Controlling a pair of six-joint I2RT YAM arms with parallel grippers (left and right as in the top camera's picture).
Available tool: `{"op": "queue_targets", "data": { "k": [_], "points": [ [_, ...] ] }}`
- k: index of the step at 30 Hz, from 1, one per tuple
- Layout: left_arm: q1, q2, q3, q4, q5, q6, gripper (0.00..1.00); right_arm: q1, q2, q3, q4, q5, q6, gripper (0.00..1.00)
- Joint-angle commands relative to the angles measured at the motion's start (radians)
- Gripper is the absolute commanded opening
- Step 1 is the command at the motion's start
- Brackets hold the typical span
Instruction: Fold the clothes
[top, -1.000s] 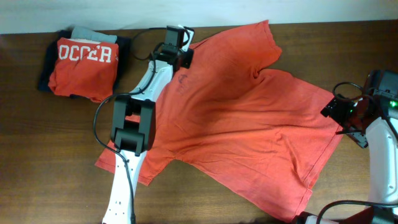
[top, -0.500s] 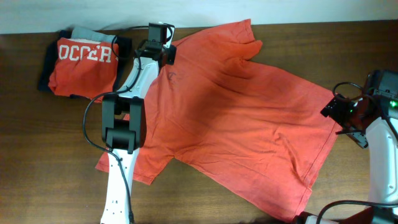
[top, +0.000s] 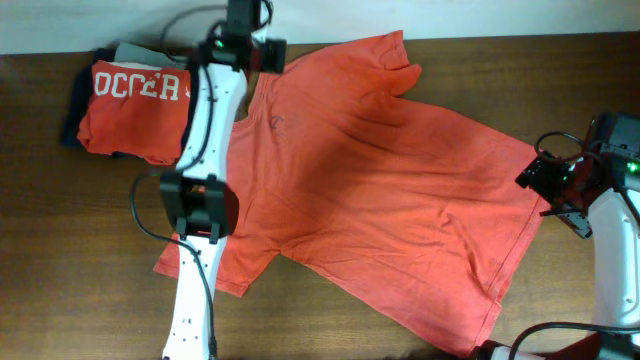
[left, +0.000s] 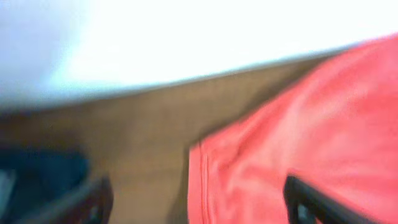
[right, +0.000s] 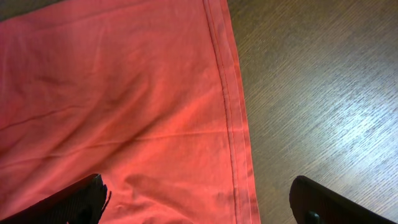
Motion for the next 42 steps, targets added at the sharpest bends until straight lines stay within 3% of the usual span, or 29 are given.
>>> {"op": "queue_targets", "data": {
  "k": [1,9,15,23,27,31,36,42],
  "points": [
    [0.023,-0.036,0.168,-0.128,0.012,-0.090,0.92,-0.005,0.000,0.017,0.000,0.017,0.005,0.98],
    [0.067,-0.252,0.167,-0.422,0.013,-0.156,0.93,-0.005,0.000,0.017,0.000,0.017,0.005,0.99],
    [0.107,-0.383,0.167,-0.631,-0.032,-0.182,0.93,-0.005,0.000,0.017,0.102,0.016,0.008,0.99],
    [0.124,-0.514,0.108,-0.631,0.080,-0.148,0.99,-0.005,0.001,0.017,0.113,-0.225,0.003,0.99],
    [0.134,-0.643,-0.061,-0.631,0.013,-0.145,0.99,-0.005,0.001,0.017,0.084,-0.377,-0.131,0.99],
    [0.161,-0.838,-0.373,-0.631,0.006,-0.168,0.99,0.005,0.001,0.017,0.043,-0.386,-0.130,0.99],
    [0.198,-0.999,-0.716,-0.631,0.004,-0.205,0.99,0.065,0.004,0.017,-0.048,-0.357,-0.130,1.00],
    [0.223,-1.044,-1.026,-0.607,0.008,-0.220,0.99,0.254,0.005,0.012,-0.198,-0.217,-0.105,0.99]
  ]
}}
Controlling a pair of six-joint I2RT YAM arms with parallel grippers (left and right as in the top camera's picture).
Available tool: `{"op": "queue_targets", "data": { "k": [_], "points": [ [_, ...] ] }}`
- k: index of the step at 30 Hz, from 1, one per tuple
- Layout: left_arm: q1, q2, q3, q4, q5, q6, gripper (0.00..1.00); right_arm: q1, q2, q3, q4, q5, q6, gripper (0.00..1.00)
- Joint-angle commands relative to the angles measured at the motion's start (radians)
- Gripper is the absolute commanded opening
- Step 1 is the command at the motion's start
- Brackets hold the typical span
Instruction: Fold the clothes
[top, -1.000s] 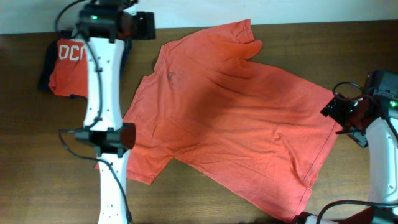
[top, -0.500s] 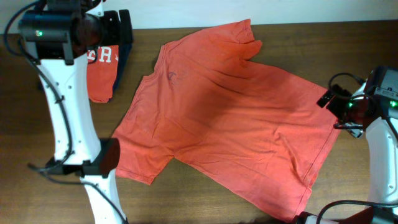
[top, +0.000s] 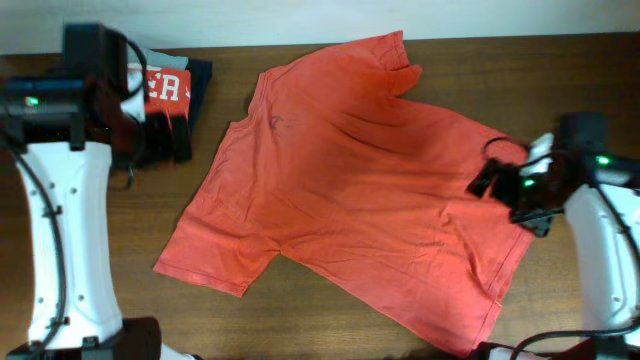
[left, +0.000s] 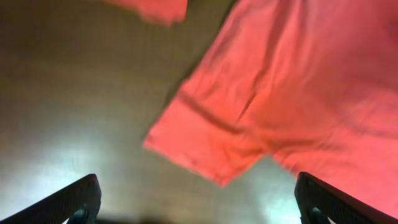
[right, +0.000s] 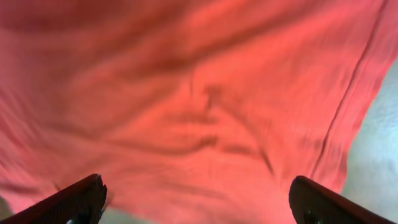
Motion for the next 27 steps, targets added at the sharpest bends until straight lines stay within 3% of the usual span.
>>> {"op": "queue_targets", "data": {
  "k": [1,4,11,20,27],
  "points": [
    [0.017,0.006,-0.148,0.046,-0.002,-0.024,0.99,0.117,0.005,0.003,-0.058,0.127,0.033,0.99],
    [0.039,0.006,-0.291,0.182,0.032,-0.032,0.99,0.218,0.005,-0.048,-0.111,0.241,0.150,0.99],
    [0.063,0.006,-0.498,0.527,0.078,-0.080,0.99,0.370,0.005,-0.262,-0.090,0.203,0.264,0.98],
    [0.063,0.014,-0.513,0.790,0.014,-0.080,0.99,0.397,-0.082,-0.501,-0.082,0.096,0.425,0.91],
    [0.063,0.080,-0.513,0.872,0.015,-0.080,0.99,0.397,-0.237,-0.585,-0.063,0.047,0.549,0.88]
  ]
}}
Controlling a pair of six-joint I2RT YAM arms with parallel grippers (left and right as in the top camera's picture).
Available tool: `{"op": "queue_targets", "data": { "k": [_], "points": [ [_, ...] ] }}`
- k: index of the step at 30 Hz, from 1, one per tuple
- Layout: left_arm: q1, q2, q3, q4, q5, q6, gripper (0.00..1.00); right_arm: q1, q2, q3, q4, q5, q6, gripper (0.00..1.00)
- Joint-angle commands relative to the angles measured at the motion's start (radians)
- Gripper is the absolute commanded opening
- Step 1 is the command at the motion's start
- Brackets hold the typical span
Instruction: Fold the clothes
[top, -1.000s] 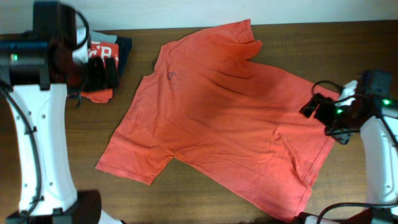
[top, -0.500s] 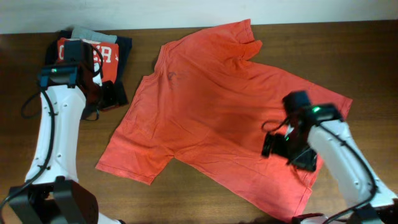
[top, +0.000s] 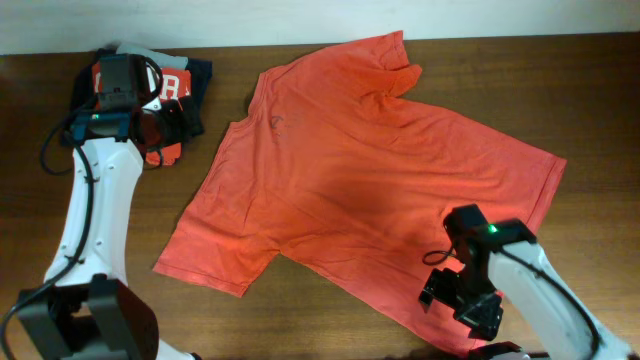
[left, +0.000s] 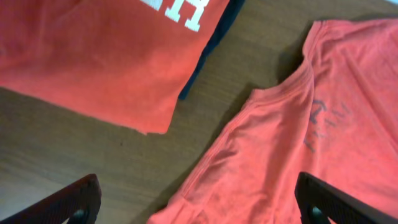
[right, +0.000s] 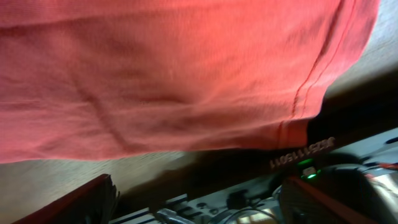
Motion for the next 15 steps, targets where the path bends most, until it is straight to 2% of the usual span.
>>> {"op": "queue_targets", "data": {
  "k": [1,7,15],
  "points": [
    [0.003,0.060,-0.001,0.010,-0.010,-0.010,0.99,0.010,-0.076,-0.028,0.003,-0.023,0.103,0.87],
    [0.003,0.137,-0.001,0.010,-0.009,-0.010,0.99,0.010,-0.127,-0.090,0.026,-0.021,0.152,0.72],
    [0.003,0.143,-0.001,0.010,-0.009,-0.010,0.99,0.009,-0.127,-0.221,0.098,-0.022,0.224,0.72]
  ]
}}
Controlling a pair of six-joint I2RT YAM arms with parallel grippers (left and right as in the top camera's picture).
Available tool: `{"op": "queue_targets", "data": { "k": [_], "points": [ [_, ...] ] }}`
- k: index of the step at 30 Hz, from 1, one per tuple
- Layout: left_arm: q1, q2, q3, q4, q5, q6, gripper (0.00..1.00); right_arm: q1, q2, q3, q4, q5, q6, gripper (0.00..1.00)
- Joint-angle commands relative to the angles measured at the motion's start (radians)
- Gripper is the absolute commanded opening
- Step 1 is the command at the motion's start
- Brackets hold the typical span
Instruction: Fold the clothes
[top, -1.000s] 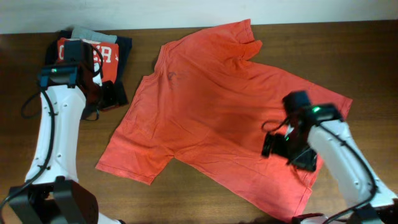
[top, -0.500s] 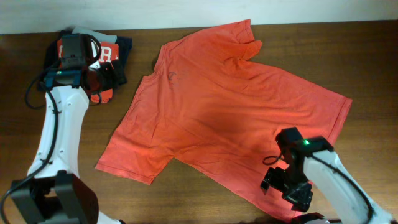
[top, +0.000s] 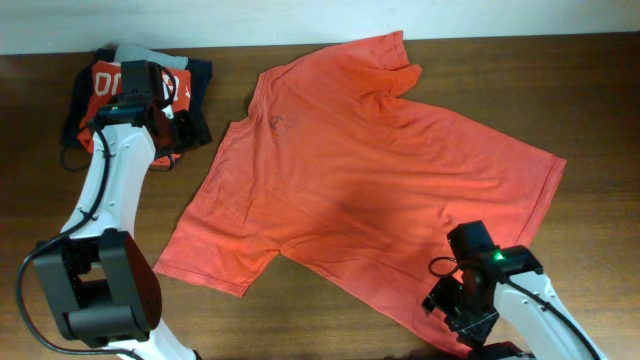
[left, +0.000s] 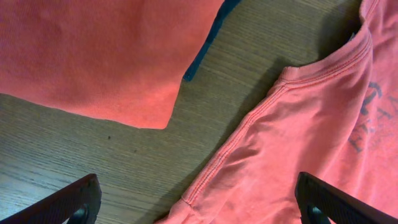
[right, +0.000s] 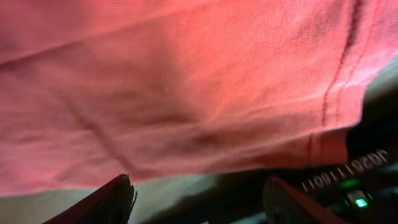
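An orange T-shirt (top: 370, 170) lies spread flat on the wooden table, collar to the back. My left gripper (top: 186, 128) hovers open between the shirt's left shoulder and a folded pile; the left wrist view shows the shoulder seam and sleeve (left: 298, 143) between wide-apart fingers (left: 78, 200). My right gripper (top: 456, 304) is open at the shirt's front right hem corner. In the right wrist view the hem (right: 339, 93) fills the top, with the fingertips (right: 109, 200) just below the cloth edge. Nothing is held.
A folded pile (top: 105, 85) sits at the back left: an orange shirt with white letters (left: 93, 56) on dark blue (left: 211, 34) and grey garments. The table's front edge and the right arm's base (right: 348, 186) lie close under the right gripper.
The left gripper shifted slightly right, off the folded pile toward the shirt's shoulder. The right gripper moved a little nearer the table's front edge at the hem corner. Both stay open.
First the left arm reached across to the shirt's collar at the back, the right gripper by the right hem. Then the left was beside the folded pile, the right over the shirt's right side. Later the right was at the front hem corner, where it is now.
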Motion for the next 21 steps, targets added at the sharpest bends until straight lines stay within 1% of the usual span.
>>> {"op": "queue_targets", "data": {
  "k": [1,5,9,11,16,17,19,21],
  "points": [
    [0.003,-0.002,0.000,0.003,-0.005,-0.010,0.99,0.009,-0.008,-0.077,-0.029,-0.001,0.062,0.72],
    [0.003,-0.002,0.000,0.009,-0.006,-0.010,0.99,0.009,-0.008,-0.089,-0.015,-0.006,0.061,0.72],
    [0.003,-0.002,0.000,0.009,-0.006,-0.010,0.99,0.008,-0.008,-0.095,-0.015,-0.023,0.061,0.67],
    [0.003,-0.002,0.000,0.009,-0.006,-0.010,0.99,0.008,-0.008,-0.106,-0.010,-0.042,0.061,0.67],
    [0.003,-0.002,0.000,0.010,-0.006,-0.010,0.99,0.009,-0.007,-0.135,0.019,-0.156,0.050,0.68],
    [0.003,-0.002,0.000,0.010,-0.005,-0.010,0.99,0.009,-0.007,-0.140,0.020,-0.155,0.048,0.68],
    [0.003,-0.002,0.000,0.010,0.002,-0.010,0.99,0.009,-0.007,-0.145,0.019,-0.128,0.041,0.73],
    [0.003,-0.002,0.000,0.010,0.003,-0.010,0.99,0.009,-0.006,-0.152,0.019,-0.111,0.029,0.74]
  ]
}}
